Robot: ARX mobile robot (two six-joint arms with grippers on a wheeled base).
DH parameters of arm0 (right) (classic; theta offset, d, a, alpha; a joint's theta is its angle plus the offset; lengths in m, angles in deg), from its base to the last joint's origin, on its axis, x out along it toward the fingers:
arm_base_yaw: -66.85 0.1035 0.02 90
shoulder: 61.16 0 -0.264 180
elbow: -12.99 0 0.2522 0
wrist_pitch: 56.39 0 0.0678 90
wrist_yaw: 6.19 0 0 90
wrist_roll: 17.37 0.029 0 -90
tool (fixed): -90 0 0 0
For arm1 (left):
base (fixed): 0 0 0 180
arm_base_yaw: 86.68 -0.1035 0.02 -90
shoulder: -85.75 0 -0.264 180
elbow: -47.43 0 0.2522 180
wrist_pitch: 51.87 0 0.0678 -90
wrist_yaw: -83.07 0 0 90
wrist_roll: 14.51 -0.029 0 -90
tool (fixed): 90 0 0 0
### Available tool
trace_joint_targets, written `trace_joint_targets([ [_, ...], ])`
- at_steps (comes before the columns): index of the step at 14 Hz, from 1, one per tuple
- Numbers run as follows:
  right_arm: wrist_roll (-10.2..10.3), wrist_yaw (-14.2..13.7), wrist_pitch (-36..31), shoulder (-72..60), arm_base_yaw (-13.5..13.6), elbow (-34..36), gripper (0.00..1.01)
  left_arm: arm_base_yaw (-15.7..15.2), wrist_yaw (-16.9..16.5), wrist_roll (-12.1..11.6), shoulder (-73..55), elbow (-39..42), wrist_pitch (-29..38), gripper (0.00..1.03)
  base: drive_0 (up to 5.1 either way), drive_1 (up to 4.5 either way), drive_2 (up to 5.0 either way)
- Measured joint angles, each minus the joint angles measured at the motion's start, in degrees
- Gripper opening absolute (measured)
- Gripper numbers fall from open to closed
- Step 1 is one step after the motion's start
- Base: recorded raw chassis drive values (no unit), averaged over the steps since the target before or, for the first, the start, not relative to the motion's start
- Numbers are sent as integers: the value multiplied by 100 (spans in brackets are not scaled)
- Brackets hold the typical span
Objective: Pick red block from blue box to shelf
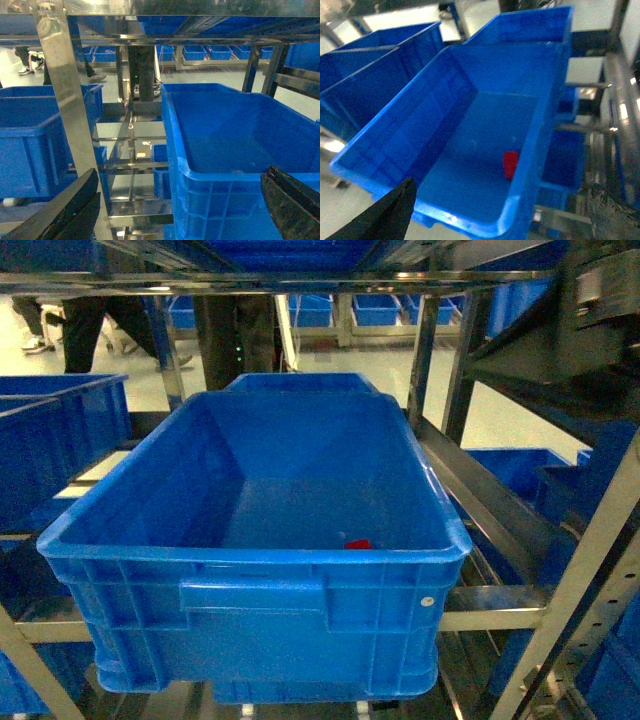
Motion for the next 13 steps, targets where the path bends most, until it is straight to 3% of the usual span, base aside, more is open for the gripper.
trace_joint_targets([
  [1,-313,-494,-94,820,-289,520,98,0,2,0,0,0,0,98,0,0,0],
  [2,-529,-1674,103,2247,-321,1290,98,0,0,0,0,0,0,98,0,0,0],
  [3,-822,-2330,-979,2494,-533,1626,89,0,-4,0,0,0,-2,98,0,0,0],
  [4,-1141,-2251,-1989,3106,-828,2535,62,0,2,0,0,0,-4,98,0,0,0],
  [13,-1248,-1985,-2022,3532,-1014,3115,29,0,2,0,0,0,4,98,0,0,0],
])
